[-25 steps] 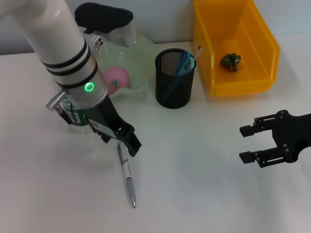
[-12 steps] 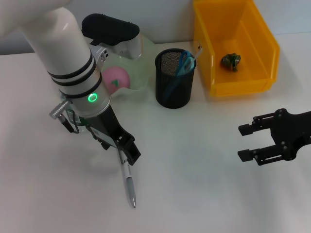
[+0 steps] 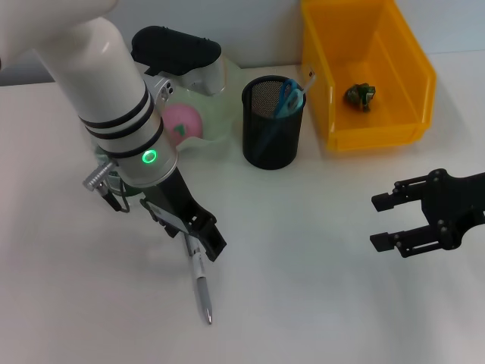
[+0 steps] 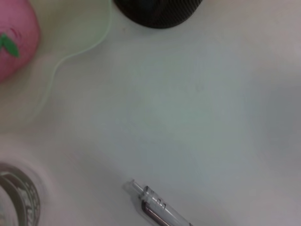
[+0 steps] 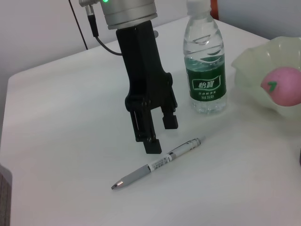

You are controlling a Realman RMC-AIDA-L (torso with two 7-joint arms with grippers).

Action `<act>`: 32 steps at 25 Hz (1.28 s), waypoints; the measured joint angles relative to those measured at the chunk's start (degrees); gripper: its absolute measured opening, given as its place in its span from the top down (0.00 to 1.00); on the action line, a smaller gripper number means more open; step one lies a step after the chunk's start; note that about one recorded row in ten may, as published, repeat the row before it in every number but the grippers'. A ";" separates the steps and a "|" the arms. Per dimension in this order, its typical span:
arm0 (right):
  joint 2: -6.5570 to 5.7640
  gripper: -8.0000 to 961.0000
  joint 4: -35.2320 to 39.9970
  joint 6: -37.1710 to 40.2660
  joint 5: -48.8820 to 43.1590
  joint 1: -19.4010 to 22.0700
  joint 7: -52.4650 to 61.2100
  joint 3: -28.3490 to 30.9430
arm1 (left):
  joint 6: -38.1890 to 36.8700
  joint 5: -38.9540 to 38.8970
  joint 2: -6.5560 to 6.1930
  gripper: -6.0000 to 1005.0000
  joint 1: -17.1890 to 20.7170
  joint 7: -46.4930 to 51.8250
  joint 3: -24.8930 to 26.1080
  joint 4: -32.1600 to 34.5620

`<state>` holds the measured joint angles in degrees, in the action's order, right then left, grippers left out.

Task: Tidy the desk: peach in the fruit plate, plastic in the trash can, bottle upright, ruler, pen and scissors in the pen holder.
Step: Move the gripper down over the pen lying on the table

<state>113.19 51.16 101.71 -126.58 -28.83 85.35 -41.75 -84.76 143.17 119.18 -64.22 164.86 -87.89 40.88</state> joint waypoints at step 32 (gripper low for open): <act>-0.62 0.26 0.06 0.26 -2.87 -2.18 -0.16 0.00 | 2.29 -3.67 0.00 0.20 -0.91 0.11 0.32 -4.41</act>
<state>112.58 51.22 101.97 -129.45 -31.02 85.20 -41.74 -82.47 139.50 119.18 -65.13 164.97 -87.57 36.47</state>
